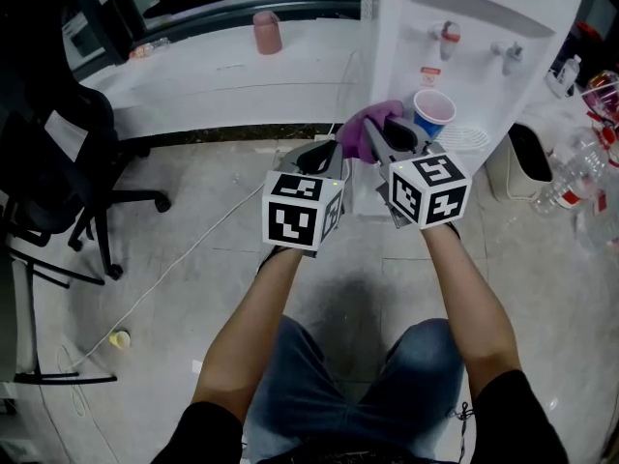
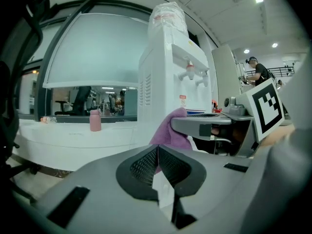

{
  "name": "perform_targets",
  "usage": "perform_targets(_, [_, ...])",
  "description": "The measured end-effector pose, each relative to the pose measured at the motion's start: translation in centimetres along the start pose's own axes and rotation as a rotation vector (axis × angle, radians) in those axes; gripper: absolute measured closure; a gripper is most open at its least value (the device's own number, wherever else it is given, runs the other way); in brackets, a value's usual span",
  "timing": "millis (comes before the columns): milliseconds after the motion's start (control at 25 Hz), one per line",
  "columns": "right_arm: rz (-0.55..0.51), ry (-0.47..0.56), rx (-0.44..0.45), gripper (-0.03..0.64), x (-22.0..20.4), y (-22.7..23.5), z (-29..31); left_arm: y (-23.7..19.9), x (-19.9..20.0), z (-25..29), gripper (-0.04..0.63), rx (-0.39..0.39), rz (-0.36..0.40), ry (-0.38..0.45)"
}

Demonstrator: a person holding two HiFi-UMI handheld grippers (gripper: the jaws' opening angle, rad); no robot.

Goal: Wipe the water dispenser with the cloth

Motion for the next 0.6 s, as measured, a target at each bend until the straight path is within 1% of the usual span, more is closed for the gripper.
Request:
perform_targets(120, [-0.015, -0.006, 0.037, 0.584, -1.1, -1.0, -0.1, 0.1, -0.9, 0.4, 0.569, 0.004, 0.009, -0.002])
perform_targets(320, [-0.001, -0.060, 0.061, 0.584, -4.1, -1.4, 0.1, 0.2, -3.0, 1.1, 0.569, 0.010, 0.012, -0.025])
perform_targets(440, [0.008, -0.085, 0.065, 0.584, -5.8, -1.7, 0.4, -0.1, -4.1, 1.3, 0.569, 0.013, 0.004, -0.024])
perform_targets(600, [0.031, -0.113, 0.046, 0.584, -7.3, -1.2, 0.2, 0.4, -5.3, 1.7, 0.569, 0.006, -0.016, -0.017])
Point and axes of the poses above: the fingertips, and each gripper's own axes: z forward along the fingers, y to its right, x out of its top, the point moved 9 cm from there along -z, backward along the fingers, and after that the axes turned 3 degrees about -z, right-handed, at the moved point
